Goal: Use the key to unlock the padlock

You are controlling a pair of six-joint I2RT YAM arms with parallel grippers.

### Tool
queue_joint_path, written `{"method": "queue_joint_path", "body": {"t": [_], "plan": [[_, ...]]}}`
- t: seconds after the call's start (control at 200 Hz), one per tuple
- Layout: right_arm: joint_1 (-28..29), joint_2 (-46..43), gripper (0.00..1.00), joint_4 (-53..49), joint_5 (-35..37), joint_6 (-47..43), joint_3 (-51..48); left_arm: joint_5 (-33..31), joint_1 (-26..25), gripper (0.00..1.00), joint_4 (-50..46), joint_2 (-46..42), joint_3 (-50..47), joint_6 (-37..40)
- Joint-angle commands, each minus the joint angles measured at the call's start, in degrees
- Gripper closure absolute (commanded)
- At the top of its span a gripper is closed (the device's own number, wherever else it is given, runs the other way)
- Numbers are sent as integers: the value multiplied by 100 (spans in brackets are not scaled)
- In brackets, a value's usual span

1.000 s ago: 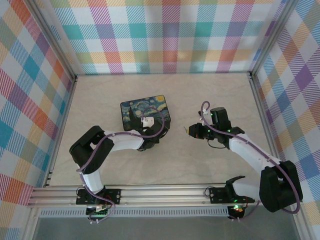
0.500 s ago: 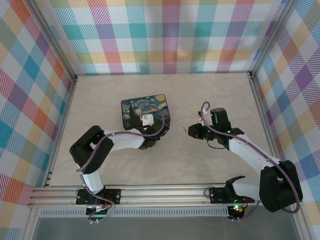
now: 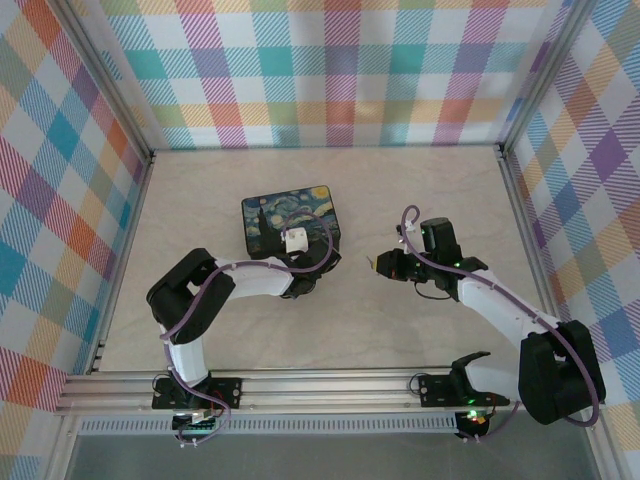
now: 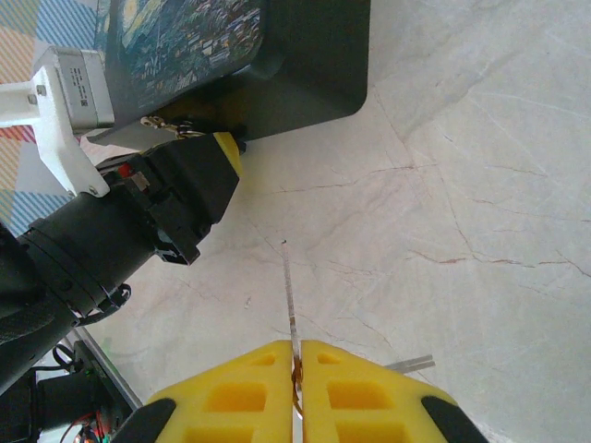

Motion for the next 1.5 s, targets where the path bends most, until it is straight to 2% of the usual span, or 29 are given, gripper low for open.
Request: {"method": "queue_joint_path", "body": {"t": [0.0,0.075,0.145,0.295,0.59,0.75,0.975,1.085,1.27,1.495], "plan": [[34,-61,91,39,-121,-18,-38,89,-14,77,-224,-14,120,-50],[34,-61,91,-25,-112,-50,-19,356,-15,78,-612,-134,300,-125],[34,-80,91,-94,-74,-78,-8,618,-35,78,-1369,-209,594,-127],[34,-148,90,-136,-71,-114,-24,757,-98,79,-2553,-465,1128,179],[39,-246,90,-90,-320,-89,-78,1279,-106,83,-3764,-1028,1724,212],[315,-265,90,258,-430,115,-278,1988,-77,83,-3911,-1068,2029,36],[1227,-250,91,1344,-78,730,-771,2883,51,83,-4171,-957,2622,-241],[1355,-170,91,1610,48,891,-898,3095,101,83,-4292,-889,2756,-355],[1638,-216,92,2179,260,1037,-1009,3967,311,84,-3940,-1007,2597,-958],[1739,-220,92,2600,446,1020,-959,4434,495,85,-3968,-1029,2810,-1321]]}}
